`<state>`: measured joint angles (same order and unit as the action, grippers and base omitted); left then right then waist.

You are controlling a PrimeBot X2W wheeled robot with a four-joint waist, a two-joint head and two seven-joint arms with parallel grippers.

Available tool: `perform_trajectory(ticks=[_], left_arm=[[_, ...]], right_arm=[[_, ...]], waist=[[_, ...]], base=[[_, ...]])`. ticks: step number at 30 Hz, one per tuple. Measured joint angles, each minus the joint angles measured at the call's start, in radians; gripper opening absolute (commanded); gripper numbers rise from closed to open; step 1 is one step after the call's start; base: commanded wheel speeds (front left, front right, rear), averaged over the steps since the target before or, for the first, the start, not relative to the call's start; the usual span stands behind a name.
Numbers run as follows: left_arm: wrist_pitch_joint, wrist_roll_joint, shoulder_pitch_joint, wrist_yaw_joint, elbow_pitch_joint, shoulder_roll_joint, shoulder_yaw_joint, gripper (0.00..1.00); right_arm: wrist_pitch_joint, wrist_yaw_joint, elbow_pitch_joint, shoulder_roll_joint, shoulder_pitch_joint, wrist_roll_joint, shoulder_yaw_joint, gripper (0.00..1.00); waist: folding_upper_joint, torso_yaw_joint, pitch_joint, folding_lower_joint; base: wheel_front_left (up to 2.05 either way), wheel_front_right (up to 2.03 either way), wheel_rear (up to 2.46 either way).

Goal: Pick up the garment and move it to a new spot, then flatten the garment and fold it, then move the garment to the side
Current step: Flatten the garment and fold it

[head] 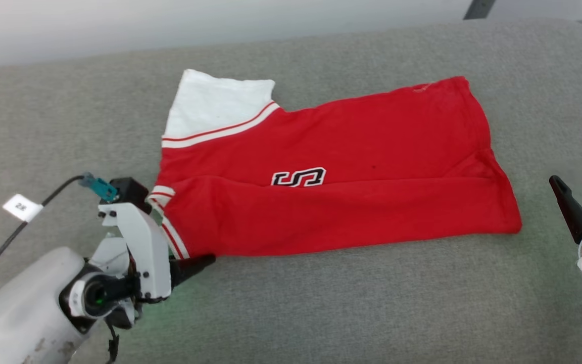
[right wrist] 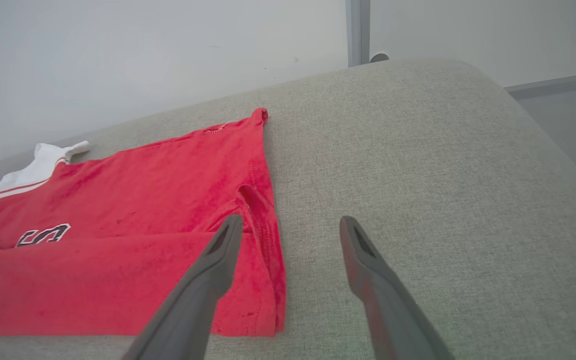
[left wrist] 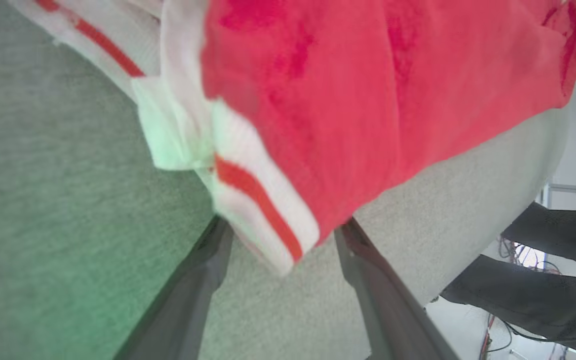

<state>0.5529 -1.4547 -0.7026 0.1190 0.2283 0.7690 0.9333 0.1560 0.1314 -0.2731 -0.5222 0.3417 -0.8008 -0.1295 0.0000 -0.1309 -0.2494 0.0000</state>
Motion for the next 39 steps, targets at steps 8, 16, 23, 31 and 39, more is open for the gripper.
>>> perform_trajectory(ticks=[8,16,23,31,39], left_arm=[[-0.027,-0.061,-0.006,-0.076,0.095,-0.029,-0.05,1.0],[-0.025,-0.053,-0.028,-0.094,0.173,-0.054,-0.046,0.0],[-0.039,-0.041,-0.031,-0.11,0.209,-0.08,-0.039,0.0],[-0.07,0.005,-0.051,-0.125,0.186,-0.105,-0.024,0.0],[-0.093,0.038,-0.073,-0.134,0.165,-0.135,-0.013,0.0]], right_arm=[[0.012,0.0,0.016,-0.004,-0.001,0.001,0.018,1.0],[0.033,0.0,0.04,0.007,-0.008,0.013,0.012,1.0],[0.146,0.0,0.07,-0.039,-0.007,0.016,-0.07,1.0],[0.379,0.0,0.058,-0.115,0.087,-0.018,-0.198,1.0],[0.524,0.0,-0.076,-0.113,0.202,-0.022,-0.266,1.0]], waist=[[0.0,-0.044,-0.026,-0.0001],[0.0,-0.04,-0.026,0.0],[0.0,-0.039,-0.033,0.0],[0.0,-0.004,-0.057,0.0],[0.0,0.038,-0.084,0.0]], base=[[0.0,0.0,0.0],[0.0,0.0,0.0],[0.0,0.0,0.0],[0.0,0.0,0.0],[0.0,0.0,0.0]])
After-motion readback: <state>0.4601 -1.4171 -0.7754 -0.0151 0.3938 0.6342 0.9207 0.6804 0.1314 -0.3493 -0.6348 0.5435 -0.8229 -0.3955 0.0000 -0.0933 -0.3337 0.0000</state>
